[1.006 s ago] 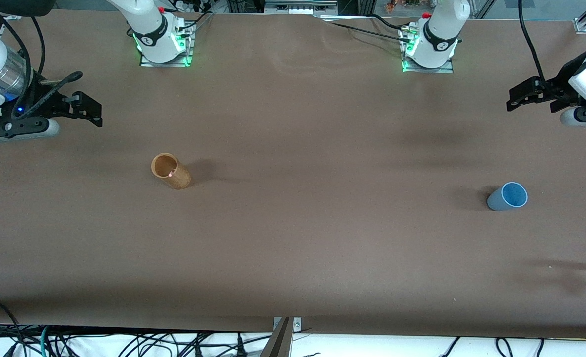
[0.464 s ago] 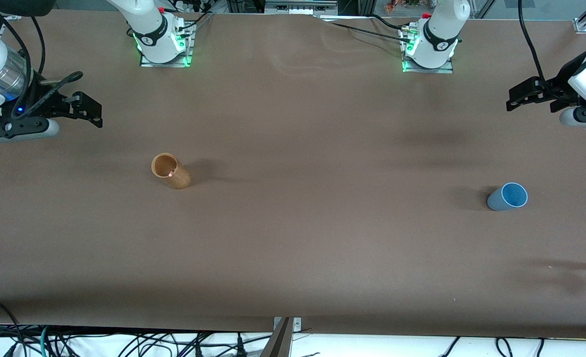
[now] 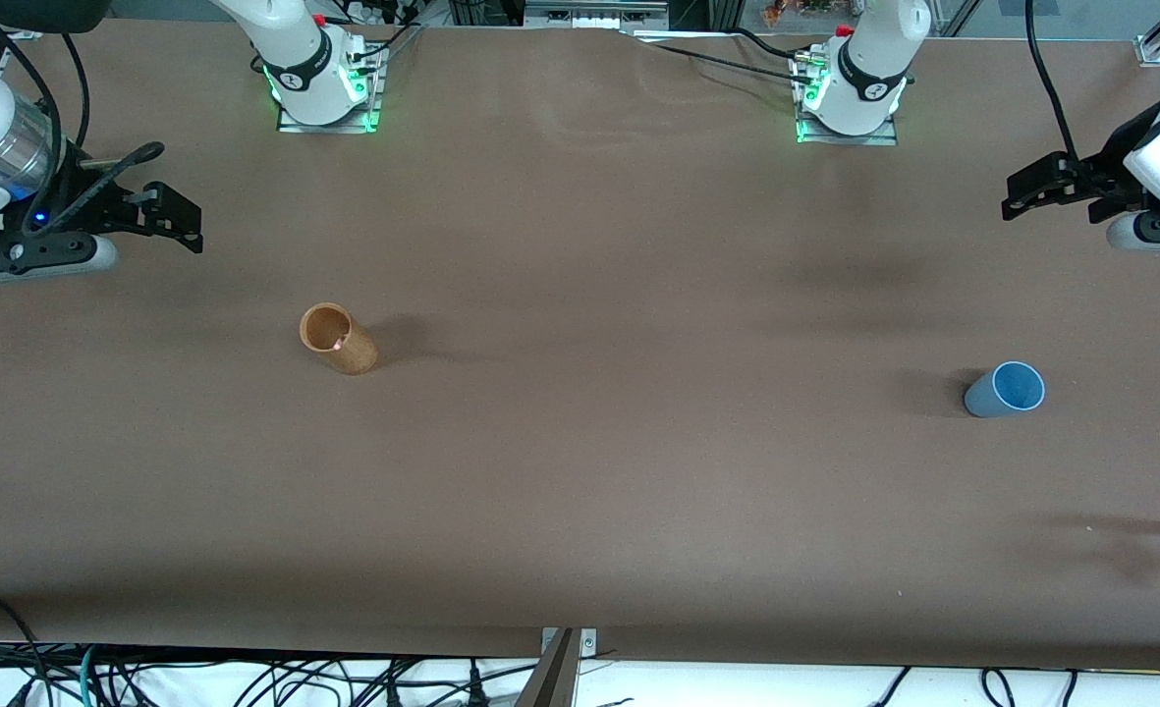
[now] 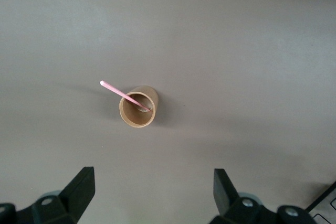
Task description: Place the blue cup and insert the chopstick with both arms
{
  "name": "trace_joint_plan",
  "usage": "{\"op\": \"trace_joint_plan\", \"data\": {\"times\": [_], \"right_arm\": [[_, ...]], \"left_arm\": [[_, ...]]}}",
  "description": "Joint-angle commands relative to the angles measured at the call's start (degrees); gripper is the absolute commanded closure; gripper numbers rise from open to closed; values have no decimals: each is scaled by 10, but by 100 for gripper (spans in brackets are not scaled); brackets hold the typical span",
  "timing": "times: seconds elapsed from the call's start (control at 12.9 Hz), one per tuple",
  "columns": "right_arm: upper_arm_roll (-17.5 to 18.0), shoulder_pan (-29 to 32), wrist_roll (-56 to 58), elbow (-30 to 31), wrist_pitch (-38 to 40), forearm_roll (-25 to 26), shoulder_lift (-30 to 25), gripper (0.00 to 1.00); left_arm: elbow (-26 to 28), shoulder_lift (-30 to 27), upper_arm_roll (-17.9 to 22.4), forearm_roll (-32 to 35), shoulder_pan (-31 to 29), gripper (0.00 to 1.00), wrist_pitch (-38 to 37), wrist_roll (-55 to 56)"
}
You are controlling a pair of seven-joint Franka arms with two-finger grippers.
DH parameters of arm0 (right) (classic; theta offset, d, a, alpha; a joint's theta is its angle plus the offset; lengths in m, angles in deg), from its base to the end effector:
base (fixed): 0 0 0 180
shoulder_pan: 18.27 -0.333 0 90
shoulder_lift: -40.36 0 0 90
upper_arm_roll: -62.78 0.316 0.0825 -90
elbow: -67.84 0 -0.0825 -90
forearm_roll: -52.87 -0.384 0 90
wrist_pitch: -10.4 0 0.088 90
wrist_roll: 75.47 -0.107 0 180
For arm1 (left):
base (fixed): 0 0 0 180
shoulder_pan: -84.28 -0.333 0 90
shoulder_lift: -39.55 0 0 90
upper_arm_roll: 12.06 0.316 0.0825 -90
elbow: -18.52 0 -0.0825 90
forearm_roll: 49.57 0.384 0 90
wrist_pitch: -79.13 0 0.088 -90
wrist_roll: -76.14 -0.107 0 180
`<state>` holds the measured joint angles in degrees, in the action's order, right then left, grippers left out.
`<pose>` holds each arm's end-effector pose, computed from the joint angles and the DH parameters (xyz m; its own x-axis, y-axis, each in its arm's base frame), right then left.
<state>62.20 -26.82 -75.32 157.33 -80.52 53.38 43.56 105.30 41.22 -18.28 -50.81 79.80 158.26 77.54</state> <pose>0.5667 0.0786 0.5986 0.9895 0.1413 -0.0309 0.1417 -0.9899 0.0094 0.5425 -0.0182 0.6196 0.9867 -0.0101 -0.1623 -0.0068 -0.9998 0.0208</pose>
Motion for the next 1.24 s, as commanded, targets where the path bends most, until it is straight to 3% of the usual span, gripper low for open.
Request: {"op": "trace_joint_plan", "data": {"times": [0.0, 1.16], "right_arm": [[2, 2, -7, -12, 7, 1, 4, 0], [2, -1, -7, -15, 0, 0, 7, 0]], "left_arm": [[-16, 12, -1, -13, -5, 0, -2, -12], [-16, 15, -3, -13, -4, 0, -2, -12]]}}
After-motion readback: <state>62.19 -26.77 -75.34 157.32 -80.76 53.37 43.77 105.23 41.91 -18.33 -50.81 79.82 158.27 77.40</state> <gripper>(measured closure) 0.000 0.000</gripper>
